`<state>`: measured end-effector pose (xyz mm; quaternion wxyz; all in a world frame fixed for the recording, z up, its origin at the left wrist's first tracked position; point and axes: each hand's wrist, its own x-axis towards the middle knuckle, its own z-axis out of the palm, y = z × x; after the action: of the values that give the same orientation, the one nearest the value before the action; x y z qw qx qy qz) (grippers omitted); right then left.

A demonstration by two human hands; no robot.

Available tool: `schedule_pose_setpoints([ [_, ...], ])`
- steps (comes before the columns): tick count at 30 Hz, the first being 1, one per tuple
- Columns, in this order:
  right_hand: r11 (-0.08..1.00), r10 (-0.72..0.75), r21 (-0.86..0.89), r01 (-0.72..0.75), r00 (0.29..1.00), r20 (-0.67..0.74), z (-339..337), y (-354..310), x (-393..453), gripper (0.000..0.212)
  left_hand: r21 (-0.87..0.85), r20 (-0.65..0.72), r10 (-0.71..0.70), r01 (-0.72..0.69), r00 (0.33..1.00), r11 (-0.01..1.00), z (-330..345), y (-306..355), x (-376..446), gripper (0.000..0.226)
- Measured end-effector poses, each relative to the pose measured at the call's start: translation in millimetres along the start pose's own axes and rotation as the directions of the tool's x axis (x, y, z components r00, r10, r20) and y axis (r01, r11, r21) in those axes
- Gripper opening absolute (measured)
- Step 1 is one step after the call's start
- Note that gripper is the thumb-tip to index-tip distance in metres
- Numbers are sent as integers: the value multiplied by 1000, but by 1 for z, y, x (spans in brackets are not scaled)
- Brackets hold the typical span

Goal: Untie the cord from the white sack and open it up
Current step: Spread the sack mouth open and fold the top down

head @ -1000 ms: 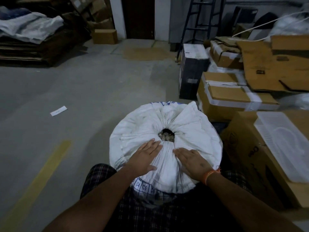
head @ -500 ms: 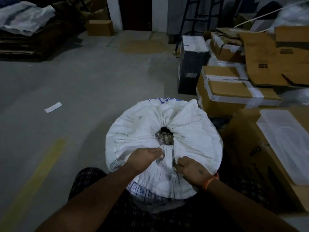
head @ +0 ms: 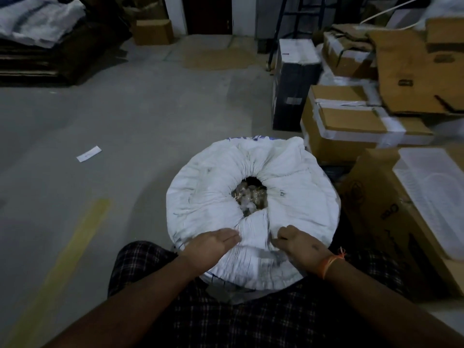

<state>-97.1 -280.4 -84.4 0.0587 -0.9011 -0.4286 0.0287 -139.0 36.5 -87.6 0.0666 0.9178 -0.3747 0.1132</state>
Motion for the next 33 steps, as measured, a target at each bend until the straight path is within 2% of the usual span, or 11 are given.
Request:
schedule_pose_setpoints([
  [3, 940, 181, 319, -119, 968, -175, -23, 3, 9, 32, -91, -157, -81, 68, 984, 994, -14, 1, 20, 35],
  [5, 863, 326, 475, -169, 906, -269, -42, 11, 19, 29, -229, -263, -238, 179, 935, 957, -28, -1, 38, 33],
  [8, 779, 487, 580, -238, 812, -322, -64, 38, 37, 20, -437, -382, -544, 373, 747, 819, -40, -18, 68, 29],
  [11, 732, 576, 606, -312, 759, -305, -74, 78, 60, 20, -597, -336, -716, 450, 612, 665, -38, -56, 96, 28],
  [14, 694, 627, 596, -405, 747, -222, -76, 115, 82, 27, -563, -211, -765, 564, 609, 604, -26, -100, 120, 37],
  [15, 674, 649, 580, -457, 742, -170, -75, 125, 87, 33, -516, -129, -815, 663, 565, 542, -20, -115, 125, 45],
  [18, 606, 674, 545, -579, 738, 33, -66, 147, 95, 55, -448, 345, -847, 864, 405, 231, -15, -143, 131, 66],
  [20, 594, 635, 536, -599, 759, 143, -59, 157, 97, 67, -500, 595, -673, 858, 440, 119, -11, -150, 132, 75],
  [22, 619, 604, 514, -594, 778, 171, -59, 160, 101, 70, -493, 645, -598, 857, 475, 149, 1, -152, 133, 81],
  [27, 703, 510, 495, -511, 847, 149, -66, 166, 113, 60, -605, 373, -688, 726, 622, 328, 21, -162, 133, 59],
  [33, 747, 596, 354, -563, 803, 21, -69, 196, 100, 50, -331, 108, -788, 769, 607, 547, 16, -183, 131, 57],
])
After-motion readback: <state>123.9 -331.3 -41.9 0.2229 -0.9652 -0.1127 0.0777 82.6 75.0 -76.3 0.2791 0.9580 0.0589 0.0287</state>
